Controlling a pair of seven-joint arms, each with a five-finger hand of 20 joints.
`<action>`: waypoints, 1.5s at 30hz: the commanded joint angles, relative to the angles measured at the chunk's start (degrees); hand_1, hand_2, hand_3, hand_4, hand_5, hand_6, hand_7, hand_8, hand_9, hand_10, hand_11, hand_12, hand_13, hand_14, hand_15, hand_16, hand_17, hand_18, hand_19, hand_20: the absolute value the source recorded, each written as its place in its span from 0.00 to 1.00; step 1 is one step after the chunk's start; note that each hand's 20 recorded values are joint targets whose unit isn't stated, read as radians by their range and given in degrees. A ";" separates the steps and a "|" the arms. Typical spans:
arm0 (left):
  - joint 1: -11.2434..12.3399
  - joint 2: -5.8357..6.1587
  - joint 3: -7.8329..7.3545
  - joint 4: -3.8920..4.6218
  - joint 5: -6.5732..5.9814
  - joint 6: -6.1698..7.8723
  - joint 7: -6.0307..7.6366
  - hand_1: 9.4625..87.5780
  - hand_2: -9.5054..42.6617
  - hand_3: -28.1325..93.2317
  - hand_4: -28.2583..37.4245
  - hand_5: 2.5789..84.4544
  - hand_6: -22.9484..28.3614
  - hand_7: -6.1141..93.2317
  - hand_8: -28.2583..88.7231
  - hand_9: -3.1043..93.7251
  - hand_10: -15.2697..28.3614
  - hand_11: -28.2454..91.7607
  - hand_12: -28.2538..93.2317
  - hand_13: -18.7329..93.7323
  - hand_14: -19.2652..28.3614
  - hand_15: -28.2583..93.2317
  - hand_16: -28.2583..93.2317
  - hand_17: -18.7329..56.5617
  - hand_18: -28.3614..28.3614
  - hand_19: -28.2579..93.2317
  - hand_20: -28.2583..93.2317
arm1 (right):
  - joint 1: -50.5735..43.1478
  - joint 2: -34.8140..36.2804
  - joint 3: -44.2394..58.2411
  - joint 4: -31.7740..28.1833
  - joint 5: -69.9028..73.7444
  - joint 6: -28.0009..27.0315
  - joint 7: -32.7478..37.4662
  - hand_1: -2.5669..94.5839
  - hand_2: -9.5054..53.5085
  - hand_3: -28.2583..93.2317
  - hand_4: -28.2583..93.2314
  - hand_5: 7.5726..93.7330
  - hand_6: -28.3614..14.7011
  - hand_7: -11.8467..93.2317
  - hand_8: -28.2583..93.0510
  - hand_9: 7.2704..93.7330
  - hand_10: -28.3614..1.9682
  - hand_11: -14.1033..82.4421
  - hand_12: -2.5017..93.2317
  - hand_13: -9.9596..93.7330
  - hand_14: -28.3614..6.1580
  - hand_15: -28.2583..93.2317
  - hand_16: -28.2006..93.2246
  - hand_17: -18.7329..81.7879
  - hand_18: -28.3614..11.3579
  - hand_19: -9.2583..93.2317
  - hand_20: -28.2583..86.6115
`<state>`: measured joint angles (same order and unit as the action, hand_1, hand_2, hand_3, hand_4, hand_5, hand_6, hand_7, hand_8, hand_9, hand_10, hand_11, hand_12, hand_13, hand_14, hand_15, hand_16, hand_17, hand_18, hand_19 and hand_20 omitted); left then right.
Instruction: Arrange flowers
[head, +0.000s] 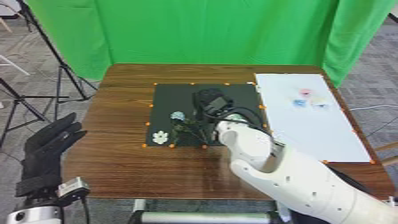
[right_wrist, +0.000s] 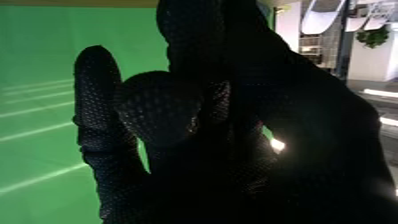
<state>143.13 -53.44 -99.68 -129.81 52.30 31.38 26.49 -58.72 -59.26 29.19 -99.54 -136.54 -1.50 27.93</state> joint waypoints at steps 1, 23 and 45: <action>-0.45 0.12 -0.08 0.31 0.73 -1.32 -0.76 0.21 0.26 0.92 0.13 0.47 0.65 0.22 0.15 0.39 0.81 0.55 0.29 0.39 0.98 0.78 0.09 0.12 0.88 0.72 0.27 | -0.17 -3.37 -1.36 0.41 -2.48 -0.23 -1.07 0.58 0.01 0.87 0.00 0.81 0.64 0.40 0.25 0.94 0.73 0.45 0.35 0.91 0.74 0.79 0.40 0.54 0.20 1.00 0.24; -1.46 -0.35 -0.10 0.63 1.05 -2.22 -1.28 0.21 0.26 0.92 0.13 0.47 0.65 0.22 0.15 0.39 0.81 0.55 0.29 0.39 0.98 0.78 0.09 0.12 0.88 0.72 0.27 | -3.27 -6.36 1.07 4.59 -5.07 -4.09 0.52 0.58 0.01 0.88 0.00 0.81 0.64 0.40 0.25 0.94 0.73 0.45 0.36 0.90 0.73 0.79 0.40 0.53 0.20 1.00 0.24; -0.69 -0.39 -0.51 0.38 0.38 -2.25 -1.18 0.21 0.26 0.93 0.15 0.47 0.66 0.22 0.15 0.39 0.81 0.55 0.29 0.40 0.98 0.78 0.09 0.12 0.88 0.72 0.27 | -3.67 -6.46 1.10 0.77 -4.49 -7.15 2.46 0.50 0.00 0.89 0.00 0.74 0.56 0.37 0.25 0.85 0.61 0.44 0.37 0.82 0.62 0.82 0.39 0.46 0.14 0.99 0.22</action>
<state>141.39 -53.49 -99.77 -129.22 52.70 29.57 25.65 -62.88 -65.58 30.23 -97.89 -140.17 -7.78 29.80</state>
